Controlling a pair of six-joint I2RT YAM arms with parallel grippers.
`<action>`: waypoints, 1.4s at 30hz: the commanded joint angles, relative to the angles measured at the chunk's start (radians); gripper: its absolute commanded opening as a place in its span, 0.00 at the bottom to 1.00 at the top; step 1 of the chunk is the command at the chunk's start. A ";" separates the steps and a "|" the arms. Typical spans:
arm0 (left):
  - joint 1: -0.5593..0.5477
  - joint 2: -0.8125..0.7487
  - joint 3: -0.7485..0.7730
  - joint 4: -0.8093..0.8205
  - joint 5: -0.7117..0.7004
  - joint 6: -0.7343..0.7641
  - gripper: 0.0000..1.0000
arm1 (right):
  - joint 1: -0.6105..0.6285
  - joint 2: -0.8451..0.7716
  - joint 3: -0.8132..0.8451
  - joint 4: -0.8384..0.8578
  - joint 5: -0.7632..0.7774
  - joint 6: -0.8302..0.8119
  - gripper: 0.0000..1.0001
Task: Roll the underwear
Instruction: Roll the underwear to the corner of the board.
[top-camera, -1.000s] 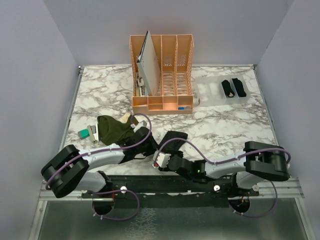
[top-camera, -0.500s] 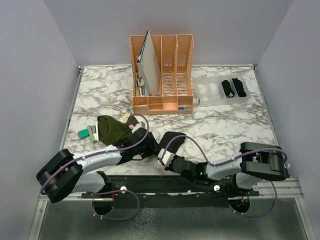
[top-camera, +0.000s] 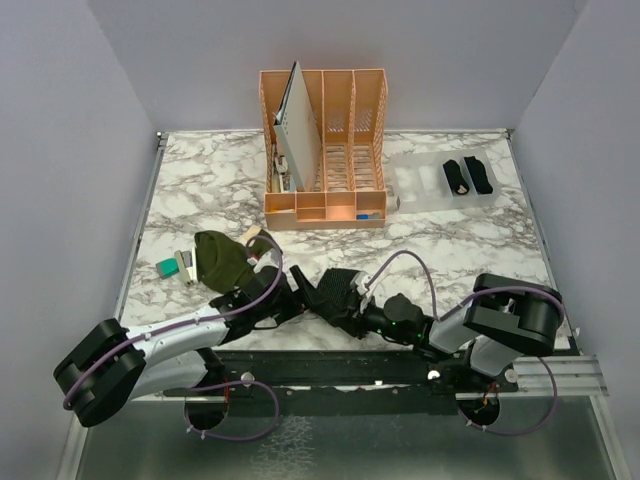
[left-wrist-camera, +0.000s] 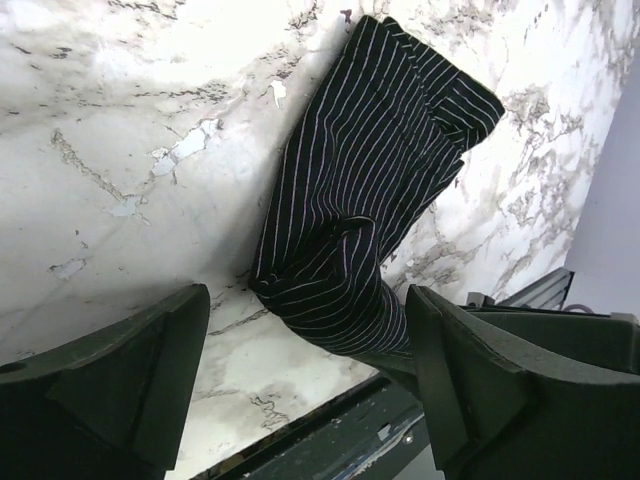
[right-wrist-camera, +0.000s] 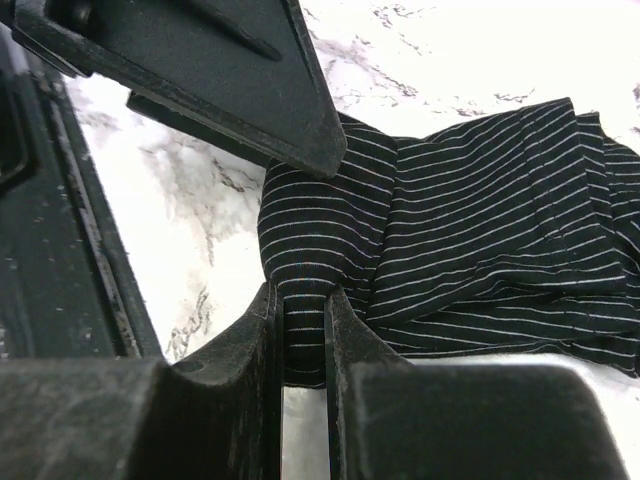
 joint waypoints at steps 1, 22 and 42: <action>-0.004 -0.003 -0.048 0.025 0.021 -0.041 0.86 | -0.037 0.073 -0.054 0.078 -0.190 0.141 0.03; -0.006 0.140 -0.001 0.020 0.045 -0.039 0.07 | -0.124 0.162 -0.072 0.260 -0.328 0.219 0.43; -0.006 0.144 0.054 -0.072 0.030 -0.003 0.00 | -0.126 -0.307 0.185 -0.565 -0.162 0.353 0.49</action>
